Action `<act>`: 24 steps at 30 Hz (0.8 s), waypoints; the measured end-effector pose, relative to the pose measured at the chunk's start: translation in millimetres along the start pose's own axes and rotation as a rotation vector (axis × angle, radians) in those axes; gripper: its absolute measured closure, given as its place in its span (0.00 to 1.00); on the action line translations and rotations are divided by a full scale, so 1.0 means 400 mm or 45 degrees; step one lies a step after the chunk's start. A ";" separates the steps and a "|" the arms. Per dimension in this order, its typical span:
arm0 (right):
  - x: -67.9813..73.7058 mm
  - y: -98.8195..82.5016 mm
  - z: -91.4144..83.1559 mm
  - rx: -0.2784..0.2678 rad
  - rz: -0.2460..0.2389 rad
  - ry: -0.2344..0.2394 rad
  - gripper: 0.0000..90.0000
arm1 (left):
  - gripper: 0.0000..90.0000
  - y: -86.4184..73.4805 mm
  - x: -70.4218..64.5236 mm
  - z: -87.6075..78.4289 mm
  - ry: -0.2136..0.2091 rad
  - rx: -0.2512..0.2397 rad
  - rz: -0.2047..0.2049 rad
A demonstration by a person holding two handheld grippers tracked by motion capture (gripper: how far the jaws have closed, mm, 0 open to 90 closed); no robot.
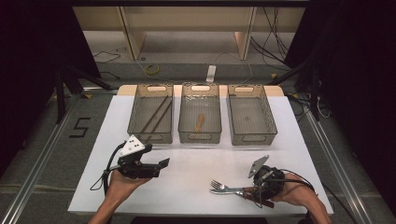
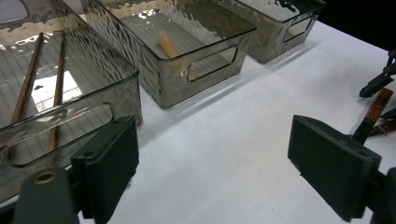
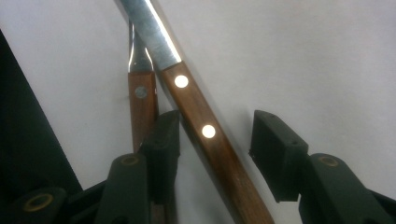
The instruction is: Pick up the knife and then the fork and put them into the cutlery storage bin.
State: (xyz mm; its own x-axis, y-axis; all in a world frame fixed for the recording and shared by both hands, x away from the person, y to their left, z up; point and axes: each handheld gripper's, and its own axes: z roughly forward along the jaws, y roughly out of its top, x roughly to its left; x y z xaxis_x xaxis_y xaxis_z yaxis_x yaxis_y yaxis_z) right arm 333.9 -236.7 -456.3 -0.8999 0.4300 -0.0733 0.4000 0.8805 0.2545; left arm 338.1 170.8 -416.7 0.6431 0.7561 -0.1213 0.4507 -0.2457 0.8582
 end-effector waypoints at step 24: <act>0.029 0.037 0.000 0.103 -0.162 -0.006 0.80 | 0.17 -0.002 -0.002 0.003 0.003 0.011 0.009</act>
State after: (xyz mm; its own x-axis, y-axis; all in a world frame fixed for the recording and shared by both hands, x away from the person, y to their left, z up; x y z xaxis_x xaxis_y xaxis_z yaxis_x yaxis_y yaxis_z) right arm 329.4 -218.8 -453.3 -0.9433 0.3149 -0.1048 0.2959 0.9410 0.1641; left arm 338.3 169.7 -417.8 0.6449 0.7557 -0.1139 0.4512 -0.2562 0.8549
